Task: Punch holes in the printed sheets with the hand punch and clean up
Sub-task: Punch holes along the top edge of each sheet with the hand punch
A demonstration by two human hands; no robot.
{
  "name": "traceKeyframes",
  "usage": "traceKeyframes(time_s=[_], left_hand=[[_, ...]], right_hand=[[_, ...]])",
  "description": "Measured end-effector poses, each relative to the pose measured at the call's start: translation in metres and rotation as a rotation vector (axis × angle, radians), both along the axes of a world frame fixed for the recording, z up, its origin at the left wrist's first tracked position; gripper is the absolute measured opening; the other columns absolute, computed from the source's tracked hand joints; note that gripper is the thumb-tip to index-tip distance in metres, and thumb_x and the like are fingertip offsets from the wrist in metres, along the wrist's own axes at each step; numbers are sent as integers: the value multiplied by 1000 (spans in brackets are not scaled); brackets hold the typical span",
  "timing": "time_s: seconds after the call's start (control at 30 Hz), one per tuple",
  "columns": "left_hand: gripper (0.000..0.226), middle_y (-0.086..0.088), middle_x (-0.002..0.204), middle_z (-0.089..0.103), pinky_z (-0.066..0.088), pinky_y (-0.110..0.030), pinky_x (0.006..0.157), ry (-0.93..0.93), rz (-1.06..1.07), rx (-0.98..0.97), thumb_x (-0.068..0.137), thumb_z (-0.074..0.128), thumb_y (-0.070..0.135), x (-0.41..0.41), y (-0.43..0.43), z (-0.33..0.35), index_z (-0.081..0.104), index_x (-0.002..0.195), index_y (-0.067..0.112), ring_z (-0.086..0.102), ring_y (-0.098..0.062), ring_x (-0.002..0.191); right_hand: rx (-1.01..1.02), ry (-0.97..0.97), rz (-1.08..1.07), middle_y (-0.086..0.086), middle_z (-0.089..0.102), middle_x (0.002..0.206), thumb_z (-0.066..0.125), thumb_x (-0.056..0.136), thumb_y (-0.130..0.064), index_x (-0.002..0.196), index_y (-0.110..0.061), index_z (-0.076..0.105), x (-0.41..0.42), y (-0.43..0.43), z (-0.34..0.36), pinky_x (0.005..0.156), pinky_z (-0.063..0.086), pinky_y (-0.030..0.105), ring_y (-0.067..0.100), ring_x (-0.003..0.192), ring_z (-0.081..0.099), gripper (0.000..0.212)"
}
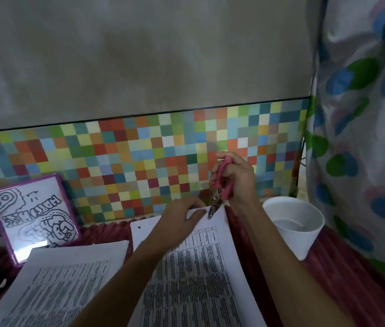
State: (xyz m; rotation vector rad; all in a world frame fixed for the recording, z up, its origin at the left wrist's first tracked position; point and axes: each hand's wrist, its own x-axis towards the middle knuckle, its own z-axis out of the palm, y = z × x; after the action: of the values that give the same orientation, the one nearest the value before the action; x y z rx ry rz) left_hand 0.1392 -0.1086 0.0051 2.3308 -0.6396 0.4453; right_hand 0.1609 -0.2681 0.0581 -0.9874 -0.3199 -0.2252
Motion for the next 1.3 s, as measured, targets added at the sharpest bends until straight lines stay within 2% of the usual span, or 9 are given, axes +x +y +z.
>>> traceKeyframes(time_s=[0.23,0.43,0.53,0.67,0.87,1.03,1.13,1.2,1.3], left_hand=[[17,12,81,65,34,-16,62,-155,39,149,96,57,28,4,2,-5,70,93,18,54,1,71],[17,2,87,69,46,-31,73,-241,76,159,97,55,26,-2,5,-4,68,95,14,58,-12,80],[18,0,88,68,47,-32,72,-289,85,126,98,54,25,-1,10,4,68,98,13,58,-13,80],[15,-2,90,65,42,-28,72,-404,81,79,99,52,19,-5,9,31,64,99,11,56,-14,82],[27,-2,125,58,27,-55,109,-637,339,4,95,59,28,-27,22,60,58,120,18,49,-21,124],[99,0,156,24,33,-42,114,-172,527,-920,79,73,52,-67,55,25,12,151,23,33,-15,140],[65,-2,138,54,47,-32,102,133,398,-950,87,67,35,-83,67,12,39,141,14,56,-11,118],[33,-1,115,70,52,-40,97,129,342,-794,92,63,31,-86,72,16,61,119,11,66,-13,105],[31,-18,90,67,51,-39,73,48,286,-782,96,58,30,-86,73,41,60,102,0,63,-23,79]], right_hand=[[-39,63,6,12,56,66,41,65,10,107,7,58,2,3,-3,53,41,29,22,58,48,46],[-109,-115,-148,7,59,69,49,85,7,109,-19,66,-5,-11,12,48,42,29,22,53,47,39],[-597,-248,-243,2,54,84,56,88,3,111,-22,70,-17,-25,32,56,43,20,17,67,49,37],[-1369,-44,-71,-1,60,77,68,80,-7,94,-16,72,-20,-28,34,54,41,23,15,66,59,18],[-1136,-150,-303,12,61,74,60,83,-3,83,5,68,-17,-13,32,63,41,32,21,65,51,12],[-859,-208,-422,-10,54,56,57,86,-5,56,-28,62,-34,-5,47,57,37,27,15,55,46,38],[-714,-178,-494,6,65,69,59,87,-7,68,-21,67,-44,-2,57,58,47,39,30,62,56,24],[-651,-170,-517,15,69,80,59,86,-9,83,-10,71,-53,-4,64,61,49,37,29,66,59,12],[-571,-206,-561,-3,64,63,59,81,-6,78,-15,71,-70,-6,83,53,37,24,13,56,48,15]])
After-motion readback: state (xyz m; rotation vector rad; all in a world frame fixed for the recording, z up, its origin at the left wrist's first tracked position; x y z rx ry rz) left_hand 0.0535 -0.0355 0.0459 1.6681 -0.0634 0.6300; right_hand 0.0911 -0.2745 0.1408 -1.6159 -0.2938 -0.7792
